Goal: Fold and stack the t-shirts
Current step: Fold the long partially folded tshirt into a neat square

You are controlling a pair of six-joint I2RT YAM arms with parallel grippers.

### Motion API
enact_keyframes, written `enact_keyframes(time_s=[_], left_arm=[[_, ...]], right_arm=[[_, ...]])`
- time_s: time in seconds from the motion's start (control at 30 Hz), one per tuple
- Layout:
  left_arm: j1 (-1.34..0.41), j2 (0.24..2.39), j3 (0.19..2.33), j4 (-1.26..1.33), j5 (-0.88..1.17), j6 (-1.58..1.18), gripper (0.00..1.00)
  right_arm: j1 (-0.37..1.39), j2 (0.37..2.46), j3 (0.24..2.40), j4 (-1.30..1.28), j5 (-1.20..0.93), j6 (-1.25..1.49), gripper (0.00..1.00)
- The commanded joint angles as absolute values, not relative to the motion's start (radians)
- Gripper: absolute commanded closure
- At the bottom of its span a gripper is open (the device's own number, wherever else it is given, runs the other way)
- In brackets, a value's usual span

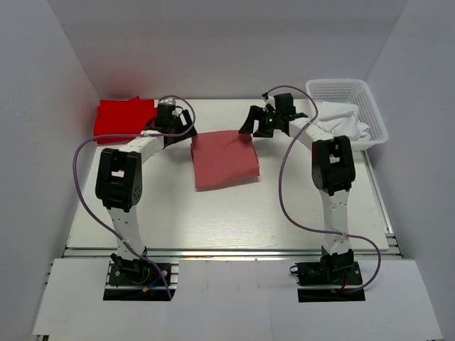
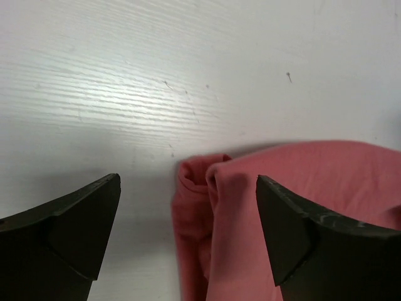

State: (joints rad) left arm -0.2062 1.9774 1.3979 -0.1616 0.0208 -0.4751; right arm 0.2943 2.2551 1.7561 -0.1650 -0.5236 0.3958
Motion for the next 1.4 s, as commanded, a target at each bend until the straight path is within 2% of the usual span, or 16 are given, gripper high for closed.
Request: enact_keyframes(time_s=[0.0, 0.07, 0.23, 0.37, 0.53, 0.63, 0.73, 0.83, 0.97, 1.0, 1.13, 1.37], left_arm=[[-0.196, 1.939, 1.466, -0.189, 0.014, -0.462, 0.0], [-0.196, 1.905, 1.434, -0.161, 0.044, -0.453, 0.0], [-0.215, 1.861, 1.303, -0.147, 0.135, -0.453, 0.0], [-0.224, 1.861, 1.247, -0.109, 0.218, -0.462, 0.0], [-0.233, 1.829, 1.272, -0.084, 0.333, -0.462, 0.0], [-0.233, 1.752, 1.272, -0.055, 0.318, -0.462, 0.0], [-0.233, 1.74, 1.281, -0.035, 0.288, -0.462, 0.0], [-0.233, 1.805, 1.311, 0.012, 0.354, -0.462, 0.0], [-0.233, 2.017, 1.484, -0.009, 0.533, -0.442, 0.0], [-0.233, 2.108, 1.518, -0.03, 0.549, -0.43, 0.0], [-0.213, 2.243, 1.583, -0.064, 0.592, -0.43, 0.0], [-0.213, 2.264, 1.569, -0.078, 0.479, -0.4, 0.02]], right_arm=[[0.293, 2.223, 1.893, -0.17, -0.539, 0.339, 0.1], [0.298, 2.194, 1.876, -0.186, -0.517, 0.302, 0.1], [0.31, 1.984, 1.614, -0.121, -0.517, 0.296, 0.1], [0.331, 1.881, 1.467, -0.068, -0.621, 0.265, 0.1], [0.353, 1.859, 1.471, -0.051, -0.698, 0.302, 0.1], [0.354, 1.874, 1.474, 0.021, -0.683, 0.34, 0.1], [0.353, 1.913, 1.5, 0.055, -0.681, 0.371, 0.1], [0.353, 2.014, 1.554, 0.098, -0.716, 0.425, 0.1], [0.342, 2.188, 1.691, 0.077, -0.715, 0.483, 0.1], [0.338, 2.213, 1.709, 0.072, -0.722, 0.486, 0.1], [0.33, 2.365, 1.813, 0.08, -0.71, 0.514, 0.1], [0.299, 2.468, 1.868, 0.035, -0.759, 0.503, 0.1]])
